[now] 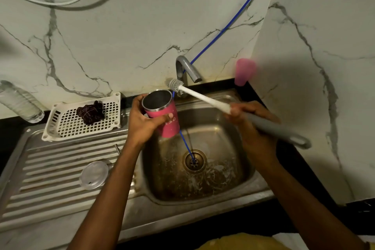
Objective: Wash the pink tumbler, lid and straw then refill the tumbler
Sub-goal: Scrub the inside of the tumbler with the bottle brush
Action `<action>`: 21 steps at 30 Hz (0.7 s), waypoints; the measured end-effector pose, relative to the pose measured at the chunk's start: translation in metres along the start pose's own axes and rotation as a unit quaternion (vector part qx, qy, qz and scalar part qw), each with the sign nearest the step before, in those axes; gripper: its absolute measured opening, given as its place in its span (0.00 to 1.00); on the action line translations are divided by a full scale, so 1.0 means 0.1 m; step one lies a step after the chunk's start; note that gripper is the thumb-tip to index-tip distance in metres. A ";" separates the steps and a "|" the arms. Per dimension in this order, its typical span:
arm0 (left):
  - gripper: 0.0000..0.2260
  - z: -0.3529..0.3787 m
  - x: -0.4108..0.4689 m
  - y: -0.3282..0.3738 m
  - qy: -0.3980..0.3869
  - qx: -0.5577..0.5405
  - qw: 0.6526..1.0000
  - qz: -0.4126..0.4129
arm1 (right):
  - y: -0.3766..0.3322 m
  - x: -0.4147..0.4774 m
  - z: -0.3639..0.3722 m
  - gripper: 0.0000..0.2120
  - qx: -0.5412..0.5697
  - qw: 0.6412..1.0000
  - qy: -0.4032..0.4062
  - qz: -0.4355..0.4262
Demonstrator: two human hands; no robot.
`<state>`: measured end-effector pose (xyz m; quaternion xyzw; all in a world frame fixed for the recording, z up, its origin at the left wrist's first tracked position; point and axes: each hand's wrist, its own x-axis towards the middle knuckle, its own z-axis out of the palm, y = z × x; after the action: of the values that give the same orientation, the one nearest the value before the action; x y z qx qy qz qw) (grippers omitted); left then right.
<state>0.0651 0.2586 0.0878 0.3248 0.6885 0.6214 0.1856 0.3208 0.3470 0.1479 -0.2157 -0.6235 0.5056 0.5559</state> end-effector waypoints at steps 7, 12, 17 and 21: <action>0.36 -0.07 0.01 0.10 -0.018 -0.021 1.000 0.000 | 0.13 -0.35 0.01 0.13 -0.094 0.960 -0.261 -0.018; 0.37 -0.12 -0.01 0.19 -0.031 -0.055 0.998 -0.017 | 0.36 -0.36 -0.13 0.28 -0.202 0.880 -0.424 -0.063; 0.36 -0.15 0.00 0.21 -0.031 -0.089 0.995 -0.039 | 0.26 -0.28 -0.18 0.26 0.003 0.882 -0.427 0.199; 0.51 -0.16 0.03 0.20 -0.020 -0.092 0.995 -0.041 | 0.25 -0.34 -0.10 0.13 0.027 0.895 -0.337 0.290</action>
<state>0.0561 0.2491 0.1104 0.2903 0.6373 0.6674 0.2531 0.3325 0.3324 0.1089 -0.1888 -0.6693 0.7034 0.1467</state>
